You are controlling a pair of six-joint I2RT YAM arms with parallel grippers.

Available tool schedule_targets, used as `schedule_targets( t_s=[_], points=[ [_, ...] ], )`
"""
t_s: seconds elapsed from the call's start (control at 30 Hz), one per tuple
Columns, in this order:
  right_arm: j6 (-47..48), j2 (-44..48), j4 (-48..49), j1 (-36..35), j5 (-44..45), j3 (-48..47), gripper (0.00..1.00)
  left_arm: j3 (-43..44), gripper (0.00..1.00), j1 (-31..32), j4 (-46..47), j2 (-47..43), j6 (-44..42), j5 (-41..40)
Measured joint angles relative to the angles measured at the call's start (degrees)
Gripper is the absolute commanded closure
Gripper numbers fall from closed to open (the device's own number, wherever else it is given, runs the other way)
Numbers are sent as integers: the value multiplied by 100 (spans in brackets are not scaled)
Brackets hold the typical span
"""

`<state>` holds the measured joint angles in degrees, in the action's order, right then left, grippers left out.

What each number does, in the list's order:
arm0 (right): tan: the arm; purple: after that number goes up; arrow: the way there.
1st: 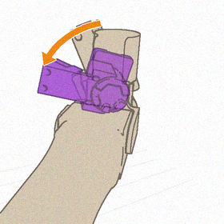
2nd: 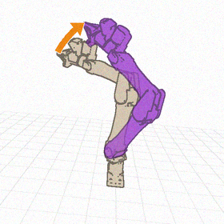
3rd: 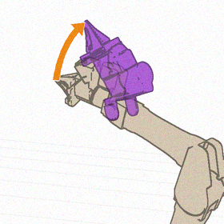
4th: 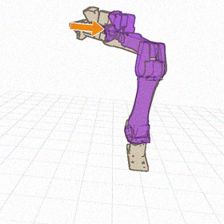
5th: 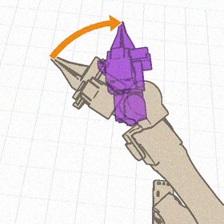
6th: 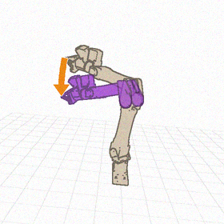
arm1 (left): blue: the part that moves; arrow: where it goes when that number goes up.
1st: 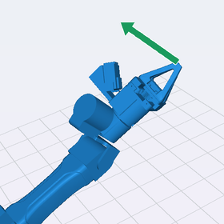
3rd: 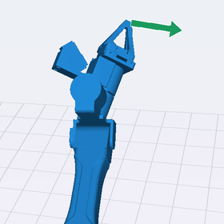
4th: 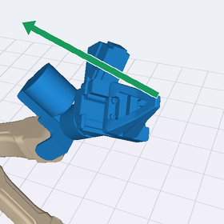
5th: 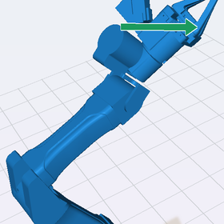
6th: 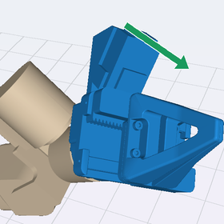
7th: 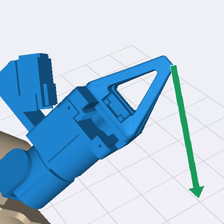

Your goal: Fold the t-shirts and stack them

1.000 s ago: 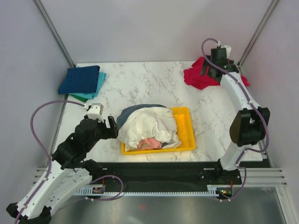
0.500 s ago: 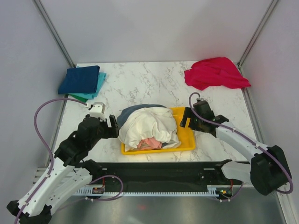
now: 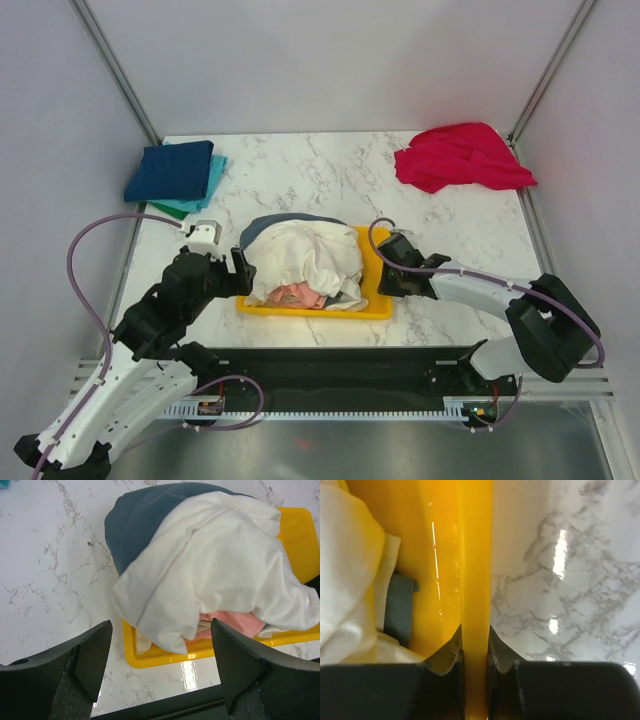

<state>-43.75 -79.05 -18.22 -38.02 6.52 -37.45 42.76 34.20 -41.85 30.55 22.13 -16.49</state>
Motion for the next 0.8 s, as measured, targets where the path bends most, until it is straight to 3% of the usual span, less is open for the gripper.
schedule_targets(
  t_s=[0.17,0.5,0.6,0.7,0.8],
  points=[
    [-341,-896,-63,-588,343,-833,100,0,14,-11,-2,-96,0,-20],
    [-809,-3860,-44,-2295,424,-4360,99,2,13,-129,-59,-699,7,-509],
    [-1049,-4260,376,-2590,70,-4719,88,2,13,-151,-127,-892,7,-686],
    [-1480,-4505,1110,-2758,-284,-4747,84,2,14,-173,-144,-1003,7,-800],
    [-2109,-5069,2221,-2929,-765,-5031,59,2,13,-214,-179,-1086,9,-905]
  ],
)
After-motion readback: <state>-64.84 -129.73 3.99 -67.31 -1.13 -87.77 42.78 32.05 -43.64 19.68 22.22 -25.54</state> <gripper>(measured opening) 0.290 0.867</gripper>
